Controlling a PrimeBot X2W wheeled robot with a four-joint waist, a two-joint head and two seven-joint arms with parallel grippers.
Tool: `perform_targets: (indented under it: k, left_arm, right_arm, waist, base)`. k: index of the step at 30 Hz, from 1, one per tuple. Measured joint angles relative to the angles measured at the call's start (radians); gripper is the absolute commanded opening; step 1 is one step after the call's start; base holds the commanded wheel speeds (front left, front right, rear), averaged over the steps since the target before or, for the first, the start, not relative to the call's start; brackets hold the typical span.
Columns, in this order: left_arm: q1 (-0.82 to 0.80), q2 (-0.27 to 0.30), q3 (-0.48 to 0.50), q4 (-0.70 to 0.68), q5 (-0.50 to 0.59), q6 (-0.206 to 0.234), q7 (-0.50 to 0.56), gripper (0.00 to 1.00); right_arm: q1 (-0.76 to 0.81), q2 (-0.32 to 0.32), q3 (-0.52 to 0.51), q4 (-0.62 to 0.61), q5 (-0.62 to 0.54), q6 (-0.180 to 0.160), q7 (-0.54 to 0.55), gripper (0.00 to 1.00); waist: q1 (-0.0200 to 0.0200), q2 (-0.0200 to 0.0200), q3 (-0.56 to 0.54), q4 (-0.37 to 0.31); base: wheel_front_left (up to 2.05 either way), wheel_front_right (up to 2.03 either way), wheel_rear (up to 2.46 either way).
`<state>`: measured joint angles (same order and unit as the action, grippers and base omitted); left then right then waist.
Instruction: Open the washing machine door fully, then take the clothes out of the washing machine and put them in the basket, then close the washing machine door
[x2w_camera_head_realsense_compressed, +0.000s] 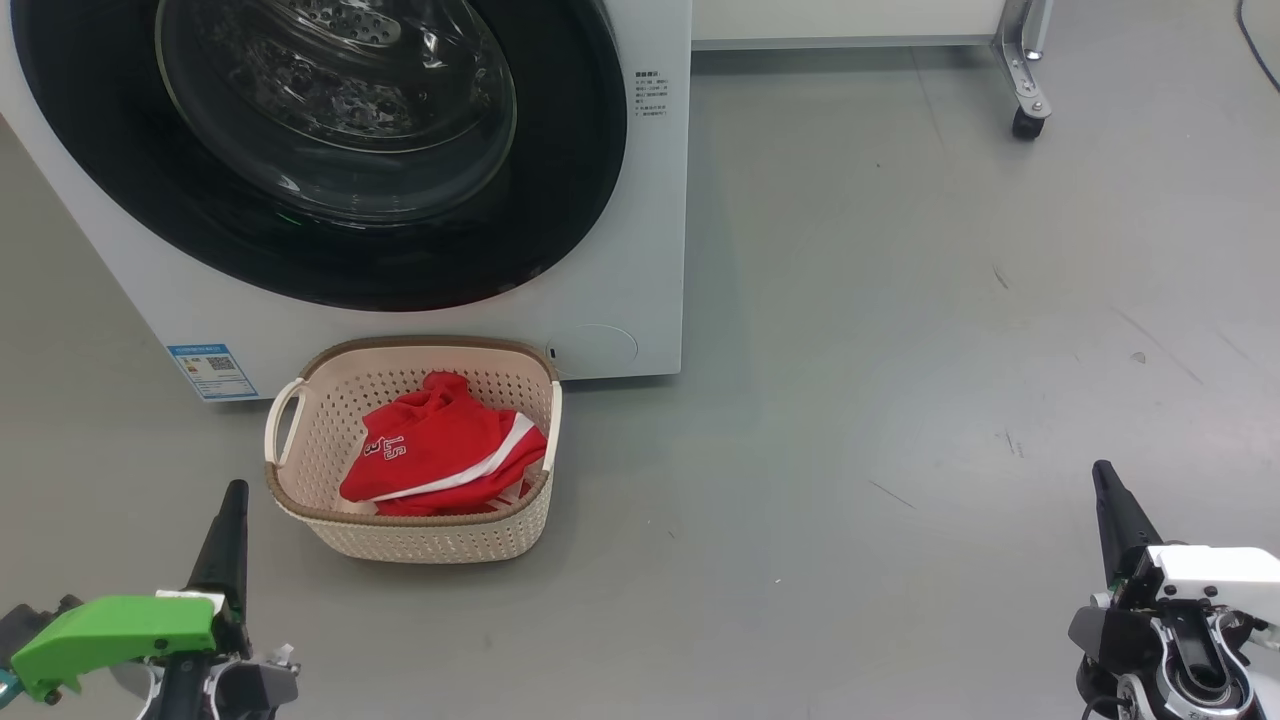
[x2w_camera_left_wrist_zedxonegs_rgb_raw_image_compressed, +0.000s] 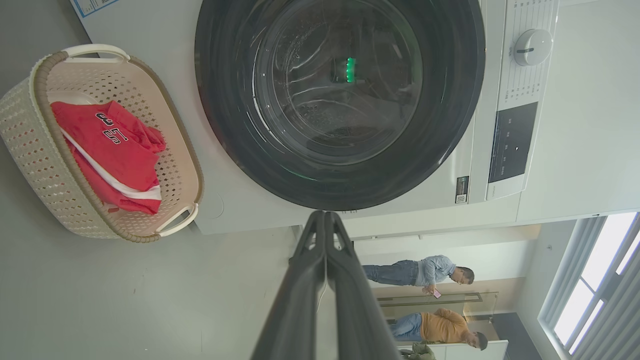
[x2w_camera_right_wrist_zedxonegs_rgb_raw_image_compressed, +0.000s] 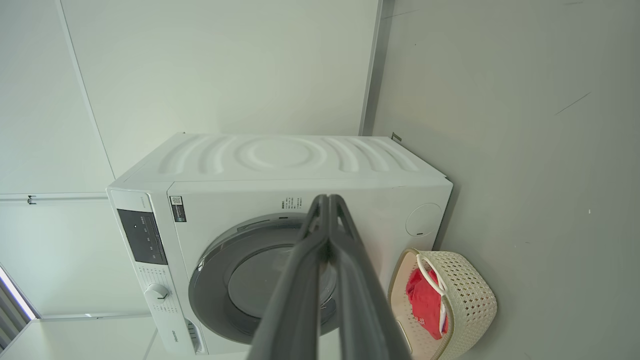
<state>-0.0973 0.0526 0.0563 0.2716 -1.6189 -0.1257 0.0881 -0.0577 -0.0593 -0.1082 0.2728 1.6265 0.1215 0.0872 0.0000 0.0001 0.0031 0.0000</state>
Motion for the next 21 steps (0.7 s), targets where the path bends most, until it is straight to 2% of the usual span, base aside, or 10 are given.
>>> perform_targets:
  k: [21]
  left_arm:
    - [0.000, -0.002, 0.001, 0.000, 0.000, 0.000, 0.000, 0.00]
  right_arm:
    - [0.000, 0.002, -0.002, 0.000, 0.000, 0.000, 0.000, 0.00]
  waist:
    - [0.0000, 0.0000, 0.000, 0.000]
  base:
    - [0.00, 0.00, 0.00]
